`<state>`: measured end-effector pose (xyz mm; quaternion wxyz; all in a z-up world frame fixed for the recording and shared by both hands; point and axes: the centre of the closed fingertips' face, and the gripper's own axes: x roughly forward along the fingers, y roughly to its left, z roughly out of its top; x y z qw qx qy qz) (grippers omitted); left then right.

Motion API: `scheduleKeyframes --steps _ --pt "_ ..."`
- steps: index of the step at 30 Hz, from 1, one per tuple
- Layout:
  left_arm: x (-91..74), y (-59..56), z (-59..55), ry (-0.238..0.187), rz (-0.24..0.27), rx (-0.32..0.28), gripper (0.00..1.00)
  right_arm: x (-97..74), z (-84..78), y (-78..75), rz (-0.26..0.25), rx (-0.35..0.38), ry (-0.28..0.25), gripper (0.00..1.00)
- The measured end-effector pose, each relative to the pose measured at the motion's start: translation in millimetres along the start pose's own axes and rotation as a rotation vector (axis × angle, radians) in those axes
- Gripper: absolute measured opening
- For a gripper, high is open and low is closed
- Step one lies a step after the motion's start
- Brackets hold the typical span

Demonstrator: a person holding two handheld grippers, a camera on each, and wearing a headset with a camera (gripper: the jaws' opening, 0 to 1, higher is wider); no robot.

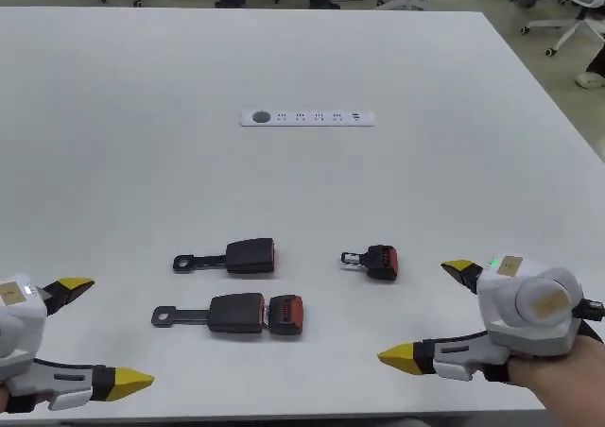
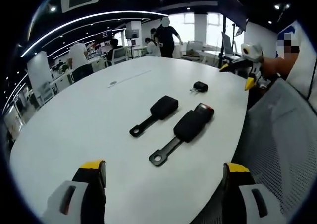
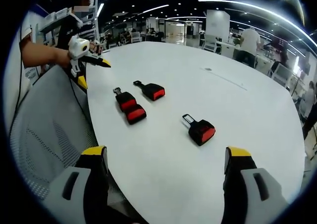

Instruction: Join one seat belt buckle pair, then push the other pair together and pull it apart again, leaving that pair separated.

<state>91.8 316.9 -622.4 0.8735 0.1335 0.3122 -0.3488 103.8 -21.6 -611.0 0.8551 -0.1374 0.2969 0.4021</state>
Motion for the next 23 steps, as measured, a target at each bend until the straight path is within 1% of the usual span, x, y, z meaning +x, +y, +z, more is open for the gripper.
scheduleKeyframes --steps 1,2,4,7,11,13,14,19,20,23 --pt "-0.3 1.9 1.2 -0.005 0.006 0.001 1.00 1.0 -2.4 -1.2 0.000 -0.002 0.000 0.98" --pt "0.0 6.1 -0.2 -0.007 0.010 0.001 1.00 1.3 -3.5 -2.0 -0.002 -0.004 0.001 0.98" --pt "0.1 9.0 0.4 -0.012 0.011 0.000 1.00 -1.5 -2.4 0.2 -0.001 0.000 0.003 0.98" --pt "0.0 11.9 -0.5 -0.008 0.014 0.004 1.00 -2.8 -3.5 1.7 0.004 0.005 0.008 0.97" --pt "-0.4 8.9 4.2 -0.019 0.018 0.001 1.00 -5.3 -3.3 1.3 -0.001 0.006 0.004 0.98" --pt "-0.3 4.4 7.8 -0.022 0.017 0.002 1.00 -6.9 -2.4 1.6 -0.001 0.006 0.002 0.98" --pt "-0.1 3.5 6.3 -0.024 0.016 0.001 1.00 -7.1 -2.3 1.7 -0.001 0.006 0.002 0.98" --pt "-0.6 4.3 9.6 -0.031 0.025 -0.011 1.00 -7.7 -3.5 1.8 -0.004 0.004 0.004 0.98" --pt "-0.8 3.2 11.9 -0.033 0.023 -0.015 1.00 -7.6 -3.3 2.1 -0.003 0.003 0.003 0.98" --pt "-1.4 2.2 13.7 -0.037 0.026 -0.024 1.00 -7.1 -3.5 2.7 -0.003 0.005 0.002 0.98"
